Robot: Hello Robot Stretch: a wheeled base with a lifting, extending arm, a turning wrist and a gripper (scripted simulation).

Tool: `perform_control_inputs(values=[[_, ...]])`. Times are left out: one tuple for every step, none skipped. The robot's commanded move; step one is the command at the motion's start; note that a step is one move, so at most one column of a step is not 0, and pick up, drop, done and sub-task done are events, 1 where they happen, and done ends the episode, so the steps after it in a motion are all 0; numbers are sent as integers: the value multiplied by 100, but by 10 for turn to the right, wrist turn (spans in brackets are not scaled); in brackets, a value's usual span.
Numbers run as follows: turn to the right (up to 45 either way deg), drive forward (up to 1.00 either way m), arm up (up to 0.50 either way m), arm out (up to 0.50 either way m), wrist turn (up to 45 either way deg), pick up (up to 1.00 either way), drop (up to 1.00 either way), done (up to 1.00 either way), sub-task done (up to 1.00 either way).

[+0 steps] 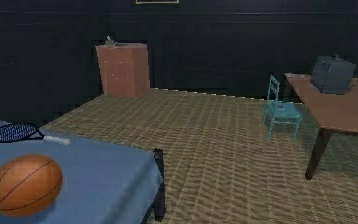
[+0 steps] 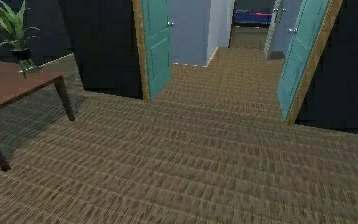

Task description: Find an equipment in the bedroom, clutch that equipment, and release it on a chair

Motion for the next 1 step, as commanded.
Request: perform_control_inputs(values=[[450,0,0,0,0,0,0,0,0]])
